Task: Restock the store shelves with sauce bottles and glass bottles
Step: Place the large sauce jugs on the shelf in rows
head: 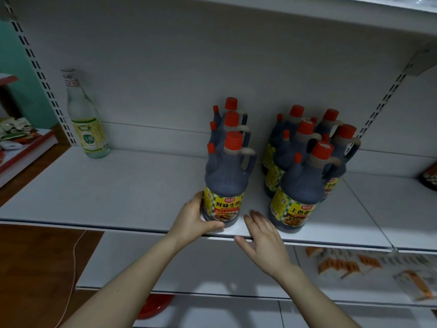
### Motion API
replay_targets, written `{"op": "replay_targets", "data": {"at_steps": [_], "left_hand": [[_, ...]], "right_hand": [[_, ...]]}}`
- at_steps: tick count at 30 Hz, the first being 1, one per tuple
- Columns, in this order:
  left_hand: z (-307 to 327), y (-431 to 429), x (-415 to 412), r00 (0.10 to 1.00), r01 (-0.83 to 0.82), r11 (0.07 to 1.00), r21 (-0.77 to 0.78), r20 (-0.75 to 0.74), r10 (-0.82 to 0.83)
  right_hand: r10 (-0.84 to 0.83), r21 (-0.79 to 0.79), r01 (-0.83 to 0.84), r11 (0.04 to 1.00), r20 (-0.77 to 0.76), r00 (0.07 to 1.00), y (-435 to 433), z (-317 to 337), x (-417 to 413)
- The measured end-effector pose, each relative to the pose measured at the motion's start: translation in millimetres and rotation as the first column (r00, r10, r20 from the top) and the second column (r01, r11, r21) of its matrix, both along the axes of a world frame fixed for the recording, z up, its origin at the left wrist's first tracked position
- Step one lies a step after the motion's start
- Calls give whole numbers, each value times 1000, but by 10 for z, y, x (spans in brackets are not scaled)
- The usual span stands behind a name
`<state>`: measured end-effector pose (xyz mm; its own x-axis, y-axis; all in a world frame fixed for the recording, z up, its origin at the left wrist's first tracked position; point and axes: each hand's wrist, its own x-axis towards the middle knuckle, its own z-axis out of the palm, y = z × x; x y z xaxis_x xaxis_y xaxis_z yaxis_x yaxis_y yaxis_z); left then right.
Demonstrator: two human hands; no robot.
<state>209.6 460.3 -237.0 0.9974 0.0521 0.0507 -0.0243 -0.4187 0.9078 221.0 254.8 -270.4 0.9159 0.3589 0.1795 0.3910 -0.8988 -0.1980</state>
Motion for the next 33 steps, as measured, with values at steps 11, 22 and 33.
{"op": "replay_targets", "data": {"at_steps": [11,22,33], "left_hand": [[-104,-33,76,1000,-6,998,57,-2,6],[-19,53,131,996,81,997,-13,-39,-82],[-98,53,125,999,37,999,-33,-16,-37]], "right_hand": [[-1,-35,2,999,24,1000,6,11,-6],[-3,-6,3,1000,1,1000,7,-11,4],[11,-4,-11,1000,-46,999,16,8,-3]]}}
